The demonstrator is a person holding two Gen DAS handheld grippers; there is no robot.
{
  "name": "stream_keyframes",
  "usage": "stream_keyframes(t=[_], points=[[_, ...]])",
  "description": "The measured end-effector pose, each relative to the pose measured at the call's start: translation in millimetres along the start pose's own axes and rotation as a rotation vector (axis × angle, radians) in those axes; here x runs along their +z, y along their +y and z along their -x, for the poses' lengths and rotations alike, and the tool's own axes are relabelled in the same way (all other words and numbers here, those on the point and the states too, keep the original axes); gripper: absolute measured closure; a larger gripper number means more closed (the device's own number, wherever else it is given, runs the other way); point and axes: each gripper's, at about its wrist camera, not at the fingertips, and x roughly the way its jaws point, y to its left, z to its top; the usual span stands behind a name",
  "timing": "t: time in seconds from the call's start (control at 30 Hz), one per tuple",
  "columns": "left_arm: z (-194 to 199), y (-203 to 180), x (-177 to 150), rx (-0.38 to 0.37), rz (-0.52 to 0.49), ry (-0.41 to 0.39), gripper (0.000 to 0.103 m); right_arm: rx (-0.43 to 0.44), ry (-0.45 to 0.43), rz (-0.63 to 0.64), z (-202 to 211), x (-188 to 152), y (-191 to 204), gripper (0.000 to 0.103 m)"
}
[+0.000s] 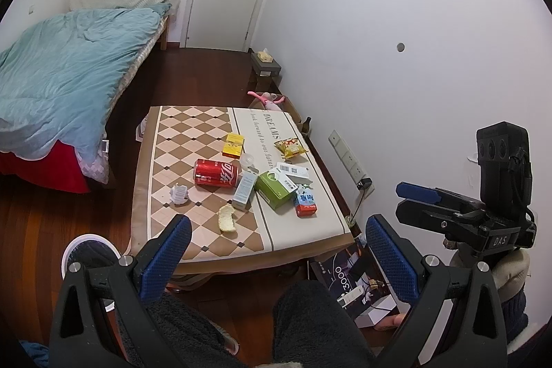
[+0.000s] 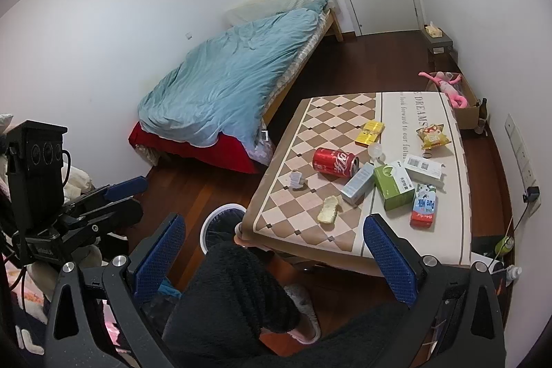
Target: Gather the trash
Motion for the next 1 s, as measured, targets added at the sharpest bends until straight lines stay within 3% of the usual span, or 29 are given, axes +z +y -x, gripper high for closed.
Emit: stream_keyframes(t=[0.37,0.47,0.53,0.67,0.77,1.0], points=[[-6,-2,0,0.01,-0.003,0.006,0.0,-0.003,-0.003,-0.007,-1,-2,-4,0.0],[-14,2,0,0.083,-0.01,-0.005,0.0,-0.061,-0.011,-0.031,-3,-6,-8,0.0],[-27,6,0,0.191,-0.019,-0.014,0.0,-0.125,-0.009,-0.05,-7,-8,-16,0.0],[-67,29,-2,0.352,0.015,-0.014,0.0,-0.214,0.002,-0.119,-27,-9,-46,0.0],[-104,53,-6,0.405,0.059,0.034,0.0,-0.285,0.016,-0.19,-49,-14,-77,0.0],[-211,90,-22,0.426,0.141,0.236,0.0,-0.353,0.092,-0.367,-123,-24,-161,0.0]])
